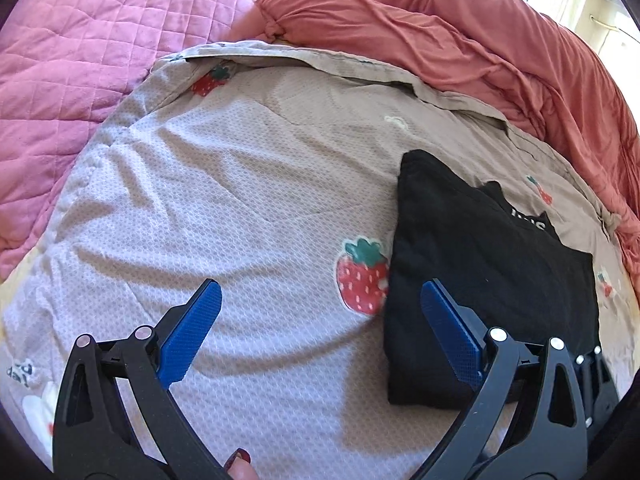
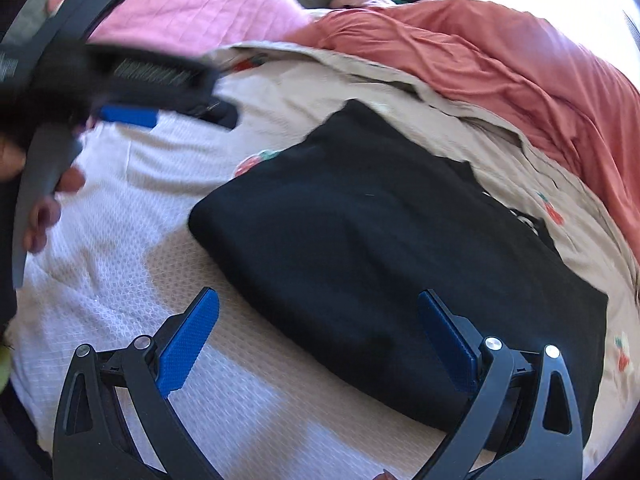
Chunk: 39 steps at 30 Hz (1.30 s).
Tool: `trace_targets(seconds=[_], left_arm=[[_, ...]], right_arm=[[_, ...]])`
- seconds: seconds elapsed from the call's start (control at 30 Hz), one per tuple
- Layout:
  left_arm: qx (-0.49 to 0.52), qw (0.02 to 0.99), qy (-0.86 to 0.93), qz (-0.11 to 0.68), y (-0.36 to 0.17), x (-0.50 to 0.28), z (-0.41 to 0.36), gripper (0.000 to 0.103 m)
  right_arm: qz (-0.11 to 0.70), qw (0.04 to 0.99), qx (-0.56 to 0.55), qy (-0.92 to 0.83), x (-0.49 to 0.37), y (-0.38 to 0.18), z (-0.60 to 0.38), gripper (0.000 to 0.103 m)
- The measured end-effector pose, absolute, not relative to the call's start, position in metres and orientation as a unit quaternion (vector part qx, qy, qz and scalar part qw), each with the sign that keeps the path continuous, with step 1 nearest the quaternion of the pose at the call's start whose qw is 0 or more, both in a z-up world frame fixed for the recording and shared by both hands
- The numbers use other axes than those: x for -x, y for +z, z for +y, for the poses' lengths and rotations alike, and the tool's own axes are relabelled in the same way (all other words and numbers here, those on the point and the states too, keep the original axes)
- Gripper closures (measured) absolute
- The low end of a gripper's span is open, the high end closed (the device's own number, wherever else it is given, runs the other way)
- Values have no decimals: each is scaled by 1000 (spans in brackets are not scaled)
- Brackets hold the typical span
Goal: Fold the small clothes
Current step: 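Move the right tool to the sweatshirt side edge and grasp it, then grasp the same side edge with the left tool beside the right tool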
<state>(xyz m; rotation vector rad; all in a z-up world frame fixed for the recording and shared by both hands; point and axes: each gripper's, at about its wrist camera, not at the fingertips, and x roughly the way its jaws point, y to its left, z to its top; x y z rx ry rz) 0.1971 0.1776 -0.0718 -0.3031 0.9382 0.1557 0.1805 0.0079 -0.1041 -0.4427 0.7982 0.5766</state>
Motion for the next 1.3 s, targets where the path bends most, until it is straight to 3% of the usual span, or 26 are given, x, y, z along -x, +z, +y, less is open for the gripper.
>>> trace_targets(seconds=[0.37,0.53,0.67,0.7,0.8,1.03,1.17,1.23,1.3], left_arm=[[191,867,54,457,-83,-217,191,9],[213,860,44,461,-88,-226,196,10],[234,855,28,462,-88,-240,195,10],[238,854,23,462,-87,-244,193,10],[248,848,-1,468,-86,-258,185,10],[300,804,-75,509,-105,-293,162,11],[295,792,-93,526,-116,-303,146,24],[288,790,-98,532,-119,-307,141,39],[287,787,-102,537,-124,-309,136,46]], right_arm=[[332,852,308,263,-180,-129,55,6],[325,857,301,264,-188,-128,53,31],[304,860,297,284,-181,-122,51,80],[301,861,291,289,-179,-119,49,85],[309,868,248,300,-181,-111,37,91],[346,871,110,331,-194,-96,-3,93],[351,869,83,337,-193,-94,-10,94],[350,869,79,340,-194,-93,-11,94],[351,869,75,341,-196,-93,-12,94]])
